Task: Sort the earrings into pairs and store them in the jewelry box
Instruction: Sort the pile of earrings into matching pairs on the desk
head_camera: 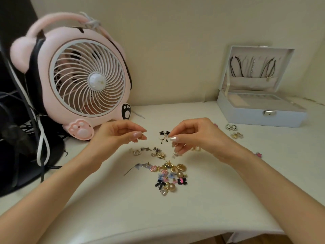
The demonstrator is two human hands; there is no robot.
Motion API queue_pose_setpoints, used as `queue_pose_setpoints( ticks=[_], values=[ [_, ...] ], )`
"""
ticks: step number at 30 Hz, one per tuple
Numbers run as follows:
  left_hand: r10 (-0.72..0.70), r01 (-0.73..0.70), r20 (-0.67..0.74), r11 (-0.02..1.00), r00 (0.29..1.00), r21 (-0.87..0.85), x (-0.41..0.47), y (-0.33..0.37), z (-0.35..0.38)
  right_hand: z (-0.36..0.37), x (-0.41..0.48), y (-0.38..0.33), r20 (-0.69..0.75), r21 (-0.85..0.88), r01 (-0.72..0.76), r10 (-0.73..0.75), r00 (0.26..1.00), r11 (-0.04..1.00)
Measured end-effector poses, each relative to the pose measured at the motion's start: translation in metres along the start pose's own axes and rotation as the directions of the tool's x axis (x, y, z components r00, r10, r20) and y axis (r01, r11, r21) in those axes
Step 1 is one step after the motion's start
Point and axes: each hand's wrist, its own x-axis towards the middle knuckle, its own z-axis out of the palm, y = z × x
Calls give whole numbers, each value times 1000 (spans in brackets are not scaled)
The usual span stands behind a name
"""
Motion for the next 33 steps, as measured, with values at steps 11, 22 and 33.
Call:
queue_pose_setpoints(
  ticks=[11, 22, 33],
  values=[
    [-40, -14, 323, 987, 946, 162, 6, 29, 44, -54, -54, 13, -166, -103, -86, 68, 984, 991],
    [76, -293, 441, 844, 894, 449, 18, 51, 92, -61, -72, 22, -148, -90, -153, 139, 979, 984],
    [-194, -421, 565, 487, 802, 765, 25, 61, 122, -52, -72, 39, -97, 34, -197, 199, 975, 980]
  ],
)
